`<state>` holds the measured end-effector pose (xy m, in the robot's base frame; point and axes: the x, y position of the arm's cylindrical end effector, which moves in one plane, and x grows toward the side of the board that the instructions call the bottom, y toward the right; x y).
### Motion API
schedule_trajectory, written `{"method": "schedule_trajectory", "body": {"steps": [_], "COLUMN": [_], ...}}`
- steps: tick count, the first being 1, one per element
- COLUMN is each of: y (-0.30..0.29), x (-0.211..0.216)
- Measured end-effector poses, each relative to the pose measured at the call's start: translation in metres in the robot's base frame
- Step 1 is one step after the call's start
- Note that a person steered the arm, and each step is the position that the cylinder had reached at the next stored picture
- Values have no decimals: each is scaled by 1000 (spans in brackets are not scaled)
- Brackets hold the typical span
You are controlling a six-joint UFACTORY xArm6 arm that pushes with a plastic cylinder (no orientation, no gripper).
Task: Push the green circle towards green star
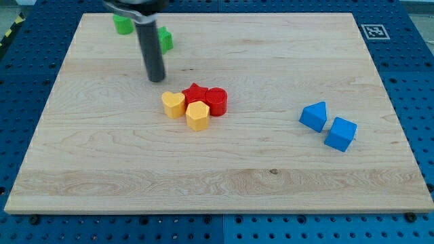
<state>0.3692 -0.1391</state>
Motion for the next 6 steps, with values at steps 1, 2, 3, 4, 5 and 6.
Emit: {"method": "schedule_trajectory", "body": {"steps": [1,2,3,4,5,6], "y": [-51,-111,-157,-156,-123,-47], "x": [-24,-65,-123,-167,-177,-160]}}
